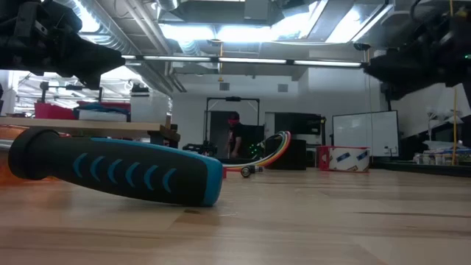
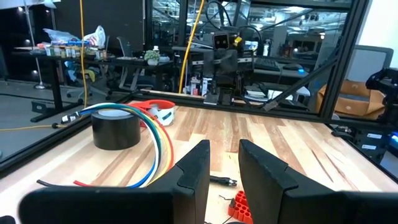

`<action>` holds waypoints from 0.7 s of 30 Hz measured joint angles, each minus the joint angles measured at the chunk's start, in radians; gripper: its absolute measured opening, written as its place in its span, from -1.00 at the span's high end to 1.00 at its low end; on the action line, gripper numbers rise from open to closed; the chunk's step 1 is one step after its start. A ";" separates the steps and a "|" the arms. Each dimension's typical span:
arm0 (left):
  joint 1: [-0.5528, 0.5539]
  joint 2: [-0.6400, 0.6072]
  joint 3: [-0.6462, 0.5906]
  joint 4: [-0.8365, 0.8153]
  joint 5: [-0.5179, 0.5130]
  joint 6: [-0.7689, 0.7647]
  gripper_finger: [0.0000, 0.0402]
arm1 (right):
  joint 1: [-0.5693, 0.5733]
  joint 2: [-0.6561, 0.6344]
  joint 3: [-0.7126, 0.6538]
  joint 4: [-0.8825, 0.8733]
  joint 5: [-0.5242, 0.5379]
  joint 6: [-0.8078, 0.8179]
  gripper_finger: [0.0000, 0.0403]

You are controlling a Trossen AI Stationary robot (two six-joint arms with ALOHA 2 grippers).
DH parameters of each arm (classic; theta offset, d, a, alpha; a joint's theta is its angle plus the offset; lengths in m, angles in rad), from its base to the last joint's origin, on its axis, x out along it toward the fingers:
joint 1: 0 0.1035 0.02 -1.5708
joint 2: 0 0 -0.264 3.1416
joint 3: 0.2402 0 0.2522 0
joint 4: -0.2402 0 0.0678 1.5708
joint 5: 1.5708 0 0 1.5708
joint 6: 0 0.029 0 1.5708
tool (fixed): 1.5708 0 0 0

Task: Coil cords
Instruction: Return to Home Position

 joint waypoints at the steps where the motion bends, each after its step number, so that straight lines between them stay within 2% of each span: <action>1: 0.000 0.000 0.000 0.000 0.000 0.000 0.62 | 0.000 0.004 0.000 -0.006 0.031 -0.002 0.39; 5: 0.000 0.000 0.000 0.000 0.000 0.000 0.62 | 0.000 0.019 -0.001 -0.019 0.104 -0.016 0.39; 21: 0.000 0.000 0.000 0.000 0.000 0.000 0.62 | 0.000 0.035 -0.003 -0.020 0.097 -0.016 0.39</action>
